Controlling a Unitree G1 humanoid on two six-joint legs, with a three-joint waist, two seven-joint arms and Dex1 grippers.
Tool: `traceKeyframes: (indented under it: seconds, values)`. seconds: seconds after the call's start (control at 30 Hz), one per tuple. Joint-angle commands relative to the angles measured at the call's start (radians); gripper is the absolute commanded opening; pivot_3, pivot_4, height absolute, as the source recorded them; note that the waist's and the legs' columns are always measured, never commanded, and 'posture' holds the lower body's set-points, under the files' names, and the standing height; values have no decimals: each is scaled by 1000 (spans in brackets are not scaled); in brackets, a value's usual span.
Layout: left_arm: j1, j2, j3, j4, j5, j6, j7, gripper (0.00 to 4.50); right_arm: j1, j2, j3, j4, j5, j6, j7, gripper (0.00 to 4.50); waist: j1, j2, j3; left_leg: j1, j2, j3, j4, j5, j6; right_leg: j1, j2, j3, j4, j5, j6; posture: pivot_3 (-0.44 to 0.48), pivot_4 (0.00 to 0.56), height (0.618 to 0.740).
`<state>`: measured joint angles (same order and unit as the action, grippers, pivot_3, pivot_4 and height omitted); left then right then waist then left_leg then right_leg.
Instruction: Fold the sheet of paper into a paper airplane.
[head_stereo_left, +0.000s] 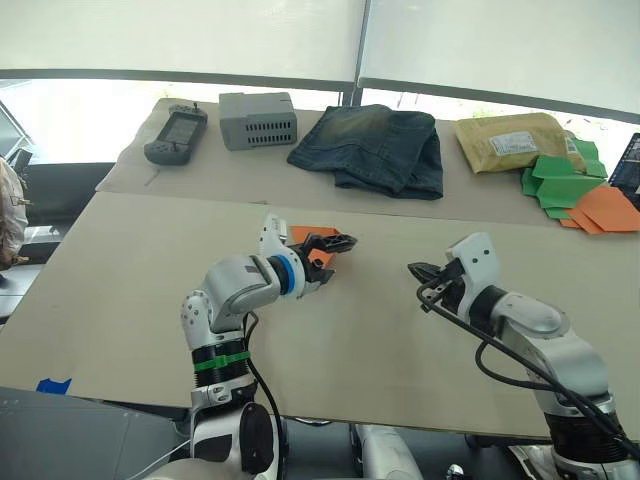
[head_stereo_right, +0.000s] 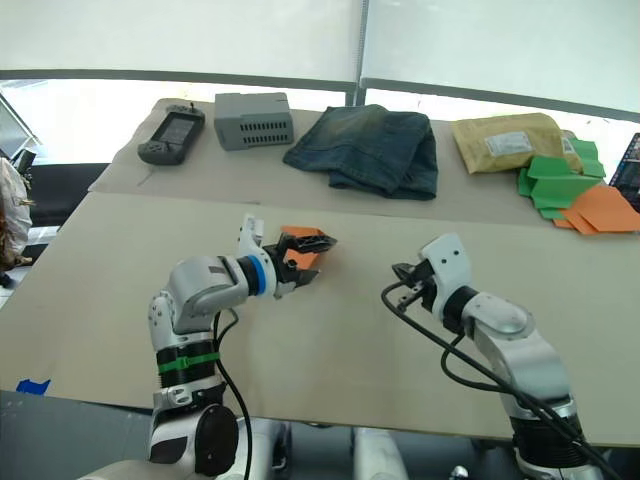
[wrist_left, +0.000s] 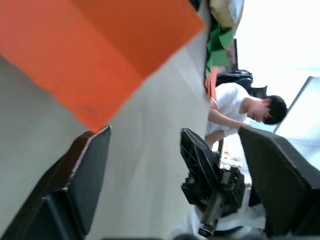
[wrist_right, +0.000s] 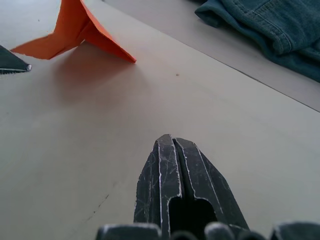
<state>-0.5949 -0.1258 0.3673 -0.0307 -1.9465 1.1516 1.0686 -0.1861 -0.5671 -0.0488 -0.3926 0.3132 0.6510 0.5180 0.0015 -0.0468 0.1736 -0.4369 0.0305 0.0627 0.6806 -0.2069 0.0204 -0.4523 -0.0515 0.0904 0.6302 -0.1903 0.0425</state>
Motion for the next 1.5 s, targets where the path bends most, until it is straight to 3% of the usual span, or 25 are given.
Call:
traceKeyframes:
  seconds: [0.03,0.27,0.37,0.43,0.53,0.6,0.7,0.8,1.07,1.4,1.5]
  values:
    - [-24,82,-14,-27,-26,28,-137,4440,-14,-17,-14,-21,-28,-70,8,0,-3,0,0,0,0,0,0,0,0,0,0,0,0,0,0,0,150,718]
    - [-15,564,-10,38,-26,238,-704,4440,-48,-37,37,-11,-65,-193,88,0,-22,1,0,1,5,-1,-1,0,-1,0,6,-1,1,-1,-2,0,150,718]
    - [31,763,25,39,-26,248,-860,4440,-68,-79,129,28,-200,-377,121,0,-25,1,0,2,5,-1,-2,1,-1,-1,6,-1,1,-1,-2,0,150,718]
    - [71,839,42,-28,19,206,-905,4440,-79,-99,175,65,-291,-517,120,0,-28,1,0,2,6,-1,-2,0,-2,-2,6,-1,1,-2,-3,0,150,718]
    - [152,915,43,-136,198,178,-1058,4500,-110,-129,279,148,-480,-773,86,918,-20,1,0,2,6,0,-3,1,-2,-2,5,-2,1,-2,-4,0,150,718]
    - [190,937,33,-194,321,123,-1153,4500,-125,-143,312,195,-572,-894,55,1608,-15,1,0,2,6,0,-3,2,-4,-2,4,-2,0,-3,-4,0,150,718]
    - [252,956,8,-240,457,63,-1309,4500,-157,-171,360,287,-845,-1110,-148,2640,-13,1,0,1,5,0,-3,3,-7,-2,4,-3,0,-5,-8,0,150,718]
    - [283,964,-53,-256,587,13,-1393,4500,-228,-158,415,397,-1058,-1203,-325,3663,-17,1,0,1,6,1,-4,3,-7,-3,3,-3,1,-8,-13,0,150,718]
    - [258,915,-83,-245,679,-33,-1456,4500,-364,-53,485,640,-1174,-1246,-459,3663,-26,0,0,1,7,-1,-4,4,-7,-3,4,-3,2,-4,-7,0,150,718]
    - [270,888,-73,-247,716,-43,-1468,4500,-429,69,466,813,-1033,-1192,-384,3663,-44,0,0,1,7,-2,-4,4,-7,-3,4,-4,3,-3,-6,0,150,718]
    - [269,880,-78,-244,733,-46,-1474,4500,-418,89,447,837,-950,-1187,-337,2515,-47,0,0,1,7,-2,-4,4,-7,-2,5,-4,3,-3,-6,0,150,718]
